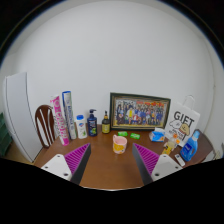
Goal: Pour water
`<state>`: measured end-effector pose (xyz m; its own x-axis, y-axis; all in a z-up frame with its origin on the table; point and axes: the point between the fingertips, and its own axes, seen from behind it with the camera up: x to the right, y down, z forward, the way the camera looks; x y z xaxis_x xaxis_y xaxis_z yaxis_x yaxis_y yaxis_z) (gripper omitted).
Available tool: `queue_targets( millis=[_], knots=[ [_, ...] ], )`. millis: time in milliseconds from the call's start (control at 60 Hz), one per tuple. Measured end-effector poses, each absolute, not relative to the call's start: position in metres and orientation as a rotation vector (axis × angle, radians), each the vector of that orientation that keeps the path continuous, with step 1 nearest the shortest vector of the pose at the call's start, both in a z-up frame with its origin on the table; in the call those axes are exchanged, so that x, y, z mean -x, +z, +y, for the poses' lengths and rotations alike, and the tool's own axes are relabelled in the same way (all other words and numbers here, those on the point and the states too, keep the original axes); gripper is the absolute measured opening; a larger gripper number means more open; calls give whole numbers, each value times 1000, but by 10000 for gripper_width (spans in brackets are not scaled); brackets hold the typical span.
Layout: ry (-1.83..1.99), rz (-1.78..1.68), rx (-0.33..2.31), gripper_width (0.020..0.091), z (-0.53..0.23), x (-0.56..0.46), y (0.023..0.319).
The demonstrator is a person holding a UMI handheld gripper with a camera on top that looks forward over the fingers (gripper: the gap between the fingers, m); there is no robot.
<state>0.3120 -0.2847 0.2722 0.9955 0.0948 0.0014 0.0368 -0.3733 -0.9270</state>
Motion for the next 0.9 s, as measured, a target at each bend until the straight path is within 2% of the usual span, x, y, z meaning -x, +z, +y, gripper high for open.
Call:
queue_targets(
  millis=[150, 683, 900],
  knots=[
    [29, -46, 2011, 858, -279, -352, 241],
    [-4, 18, 2044, 851, -150, -626, 62],
    [20, 41, 2030, 858, -77, -689, 17]
  ],
)
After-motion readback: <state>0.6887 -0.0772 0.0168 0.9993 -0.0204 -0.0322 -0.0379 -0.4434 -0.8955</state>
